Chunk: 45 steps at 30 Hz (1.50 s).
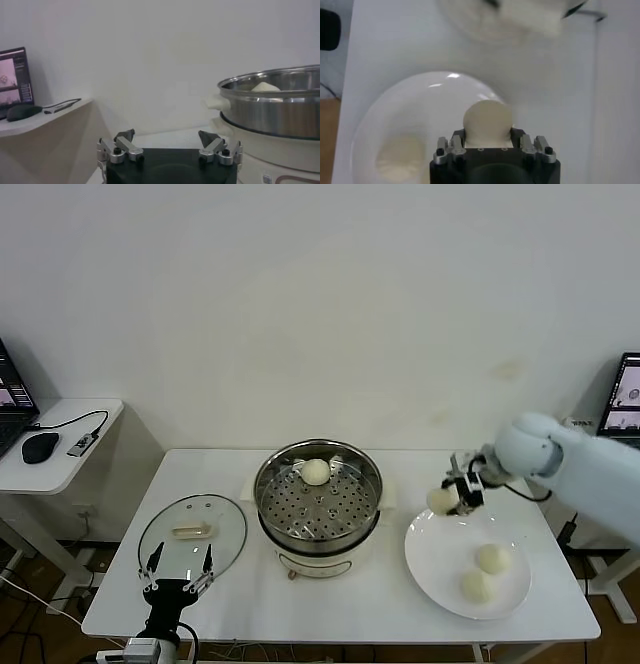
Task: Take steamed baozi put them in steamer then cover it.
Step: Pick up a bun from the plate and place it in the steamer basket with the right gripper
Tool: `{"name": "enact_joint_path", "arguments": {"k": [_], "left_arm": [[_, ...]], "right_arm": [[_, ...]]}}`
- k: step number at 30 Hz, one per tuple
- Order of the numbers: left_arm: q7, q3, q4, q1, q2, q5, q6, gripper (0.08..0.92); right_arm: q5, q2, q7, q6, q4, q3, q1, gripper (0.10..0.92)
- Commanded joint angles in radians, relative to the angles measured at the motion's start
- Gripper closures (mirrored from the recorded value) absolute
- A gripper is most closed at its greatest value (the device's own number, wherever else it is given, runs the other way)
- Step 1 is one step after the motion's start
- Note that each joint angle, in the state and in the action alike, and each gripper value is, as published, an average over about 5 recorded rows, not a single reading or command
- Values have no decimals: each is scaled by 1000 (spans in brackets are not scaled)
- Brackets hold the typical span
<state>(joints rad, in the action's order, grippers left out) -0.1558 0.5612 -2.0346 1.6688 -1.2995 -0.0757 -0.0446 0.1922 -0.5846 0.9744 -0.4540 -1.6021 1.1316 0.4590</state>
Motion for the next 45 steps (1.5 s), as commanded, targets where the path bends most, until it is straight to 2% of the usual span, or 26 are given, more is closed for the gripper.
{"name": "enact_joint_path", "arguments": {"k": [1, 7, 18, 30, 45], "left_arm": [[1, -2, 5, -4, 5, -2, 0, 177], [0, 0, 10, -10, 0, -2, 2, 177], [0, 5, 5, -2, -18, 5, 3, 177], [0, 9, 7, -3, -24, 5, 2, 177], [-1, 12, 4, -1, -25, 4, -3, 177]], "right_arm": [[273, -189, -45, -92, -24, 162, 338, 456], [371, -384, -104, -166, 25, 159, 282, 449], [400, -640, -188, -231, 197, 128, 94, 448], [388, -740, -257, -254, 301, 121, -30, 446], [348, -777, -287, -257, 383, 106, -80, 434]]}}
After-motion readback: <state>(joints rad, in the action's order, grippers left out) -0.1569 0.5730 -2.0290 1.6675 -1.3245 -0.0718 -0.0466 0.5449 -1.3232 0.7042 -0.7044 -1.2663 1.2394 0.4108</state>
